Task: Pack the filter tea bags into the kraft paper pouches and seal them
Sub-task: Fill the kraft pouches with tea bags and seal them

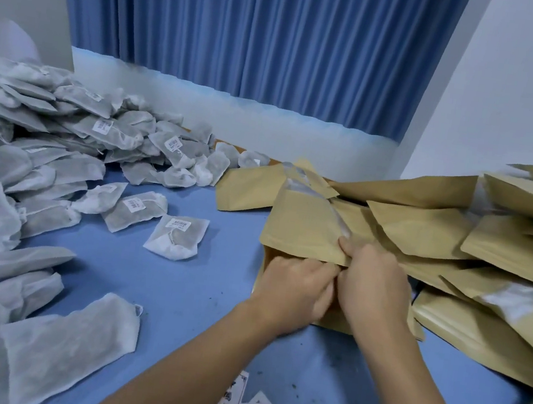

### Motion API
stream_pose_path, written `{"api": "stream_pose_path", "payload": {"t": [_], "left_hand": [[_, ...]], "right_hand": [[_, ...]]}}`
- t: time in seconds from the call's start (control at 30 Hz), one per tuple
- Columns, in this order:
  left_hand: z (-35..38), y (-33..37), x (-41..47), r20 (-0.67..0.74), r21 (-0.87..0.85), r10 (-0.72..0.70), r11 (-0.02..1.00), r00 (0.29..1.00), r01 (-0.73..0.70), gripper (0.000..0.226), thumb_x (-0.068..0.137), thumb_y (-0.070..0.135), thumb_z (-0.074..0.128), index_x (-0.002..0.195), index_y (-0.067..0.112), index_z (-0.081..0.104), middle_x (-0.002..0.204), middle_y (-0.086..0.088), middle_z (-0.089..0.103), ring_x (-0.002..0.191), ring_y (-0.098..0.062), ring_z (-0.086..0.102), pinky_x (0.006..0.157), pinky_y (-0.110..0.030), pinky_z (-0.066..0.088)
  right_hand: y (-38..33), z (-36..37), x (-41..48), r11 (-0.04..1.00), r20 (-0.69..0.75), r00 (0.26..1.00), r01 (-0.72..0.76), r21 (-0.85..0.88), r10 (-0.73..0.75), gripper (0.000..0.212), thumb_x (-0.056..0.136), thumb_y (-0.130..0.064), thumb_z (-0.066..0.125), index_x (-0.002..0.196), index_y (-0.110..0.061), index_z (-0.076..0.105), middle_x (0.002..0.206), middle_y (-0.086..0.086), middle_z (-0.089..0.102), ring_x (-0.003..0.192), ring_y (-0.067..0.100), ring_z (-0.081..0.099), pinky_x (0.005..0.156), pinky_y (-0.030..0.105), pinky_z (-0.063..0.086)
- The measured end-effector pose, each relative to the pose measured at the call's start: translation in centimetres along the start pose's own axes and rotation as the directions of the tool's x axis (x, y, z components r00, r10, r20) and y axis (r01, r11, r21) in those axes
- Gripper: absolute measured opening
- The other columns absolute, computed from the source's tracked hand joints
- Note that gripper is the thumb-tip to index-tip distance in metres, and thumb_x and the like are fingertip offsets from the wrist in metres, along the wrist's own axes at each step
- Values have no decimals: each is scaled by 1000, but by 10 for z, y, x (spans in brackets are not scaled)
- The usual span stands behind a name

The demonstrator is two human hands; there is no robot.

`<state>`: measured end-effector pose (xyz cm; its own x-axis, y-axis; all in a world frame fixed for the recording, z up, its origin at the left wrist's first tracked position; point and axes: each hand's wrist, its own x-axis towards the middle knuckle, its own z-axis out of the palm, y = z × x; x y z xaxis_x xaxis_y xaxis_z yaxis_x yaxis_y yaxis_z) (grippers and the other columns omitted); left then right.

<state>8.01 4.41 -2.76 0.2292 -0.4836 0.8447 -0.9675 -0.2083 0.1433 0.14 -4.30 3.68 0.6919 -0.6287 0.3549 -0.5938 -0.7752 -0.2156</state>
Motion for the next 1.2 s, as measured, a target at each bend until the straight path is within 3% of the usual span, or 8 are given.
{"api": "stream_pose_path", "payload": {"t": [0.17, 0.37, 0.53, 0.7, 0.83, 0.93, 1.03, 1.2], "left_hand": [[-40, -38, 0, -539, -96, -267, 962, 799, 257, 13, 85, 8, 55, 82, 8, 68, 78, 0, 63, 69, -21, 57, 67, -37, 44], [-54, -107, -39, -175, 302, -936, 244, 305, 921, 43, 88, 22, 55, 131, 26, 52, 140, -10, 45, 133, -30, 37, 111, -46, 25], [-40, -84, -34, -172, -198, -877, 477, 449, 856, 38, 89, 1, 50, 123, 16, 60, 117, -6, 65, 110, -29, 59, 81, -26, 42], [-36, -19, -17, -497, -330, -401, 908, 770, 259, 31, 79, 0, 62, 106, 16, 57, 99, -1, 56, 92, -20, 55, 82, -21, 43], [-17, 18, -32, -234, -71, 139, 985, 962, -160, 12, 76, 2, 57, 82, 11, 55, 74, -8, 49, 65, -27, 44, 52, -35, 38], [-6, 25, -25, 53, -38, 18, 999, 998, -16, 11, 78, 7, 57, 88, 9, 58, 82, -8, 49, 69, -28, 48, 50, -38, 42], [6, 19, 10, 236, 20, -508, 855, 828, 519, 19, 93, 16, 55, 110, 11, 63, 106, -10, 62, 98, -30, 59, 84, -39, 50], [20, -24, 58, 442, -277, -781, 350, 442, 895, 19, 107, 20, 43, 115, 7, 54, 97, -3, 40, 112, -18, 39, 89, -19, 24]], "right_hand": [[5, -7, 1, 999, -57, 997, -41, 31, 43, 48, 87, -10, 55, 124, -39, 65, 65, -1, 45, 60, 24, 46, 56, 30, 38], [5, -10, -3, 999, -69, 997, -29, 26, 30, 42, 87, -7, 55, 119, -31, 68, 70, 3, 49, 65, 27, 46, 58, 30, 41], [6, -8, -4, 999, -68, 998, -15, 51, 18, 44, 90, -10, 56, 125, -33, 65, 88, 10, 65, 75, 30, 56, 61, 31, 43], [12, -7, 0, 992, -88, 995, -45, 121, 56, 52, 89, -6, 53, 130, -36, 64, 75, 3, 51, 72, 29, 49, 62, 31, 40], [18, -6, 6, 980, -52, 998, -34, 196, 45, 59, 85, -7, 50, 134, -38, 61, 104, 16, 66, 93, 40, 60, 71, 33, 44], [19, -9, 8, 986, -21, 1000, 21, 167, -18, 59, 85, -7, 51, 133, -39, 62, 109, 15, 67, 97, 39, 61, 76, 35, 49], [17, -12, 5, 975, 46, 994, 87, 204, -98, 60, 83, -3, 51, 127, -41, 67, 114, 11, 68, 103, 35, 61, 78, 32, 49], [3, -11, 2, 961, 68, 970, 217, 174, -232, 58, 81, -5, 51, 125, -39, 68, 111, 9, 68, 99, 32, 62, 76, 31, 49]]}}
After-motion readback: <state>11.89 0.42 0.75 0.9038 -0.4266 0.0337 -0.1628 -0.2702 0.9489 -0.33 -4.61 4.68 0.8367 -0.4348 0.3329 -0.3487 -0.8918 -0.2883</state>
